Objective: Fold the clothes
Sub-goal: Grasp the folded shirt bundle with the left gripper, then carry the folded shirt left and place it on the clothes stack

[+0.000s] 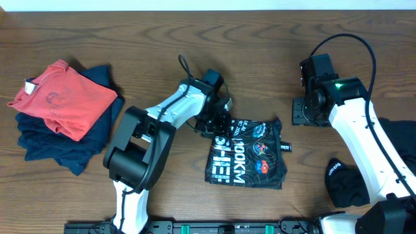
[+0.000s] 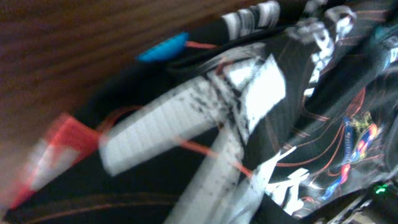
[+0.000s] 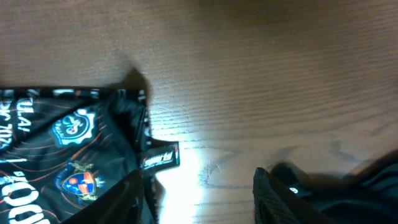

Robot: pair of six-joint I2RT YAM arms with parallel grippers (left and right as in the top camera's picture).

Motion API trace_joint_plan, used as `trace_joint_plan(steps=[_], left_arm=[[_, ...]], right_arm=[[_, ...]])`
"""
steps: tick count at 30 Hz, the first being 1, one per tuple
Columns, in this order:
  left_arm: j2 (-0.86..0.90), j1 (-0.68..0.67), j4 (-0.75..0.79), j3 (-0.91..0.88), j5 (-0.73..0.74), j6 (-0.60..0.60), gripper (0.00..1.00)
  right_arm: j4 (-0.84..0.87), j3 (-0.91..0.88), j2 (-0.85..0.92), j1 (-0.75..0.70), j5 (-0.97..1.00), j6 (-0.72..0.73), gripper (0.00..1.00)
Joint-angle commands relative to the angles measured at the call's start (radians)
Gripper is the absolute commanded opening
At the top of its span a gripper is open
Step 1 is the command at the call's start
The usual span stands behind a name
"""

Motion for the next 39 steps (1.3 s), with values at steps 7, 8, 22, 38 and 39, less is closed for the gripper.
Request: trace_joint_plan(steps=[7,8,22,38,39], left_arm=[[0.023,0.084,0.056,0.002,-0.18,0.03,0.05],[0.016,0.103,0.043,0.013,-0.226,0.03,0.06],[-0.362,0.457,-0.133,0.07,-0.741,0.047,0.06],[-0.477,0.803,0.156,0.07,-0.806,0.18,0.06],[-0.477,0.822,0.174,0.07,-0.806,0.18,0.06]], right_arm=[[-0.017,0.013,-0.011,-0.008,0.0,0.009,0.54],[-0.019,0.013,-0.011,-0.008,0.001,0.009,0.54],[-0.019,0.013,-0.011,-0.008,0.011,0.009,0.55],[-0.019,0.013,-0.011,-0.008,0.011,0.009,0.55],[-0.019,0.013,-0.011,-0.008,0.011,0.009,0.55]])
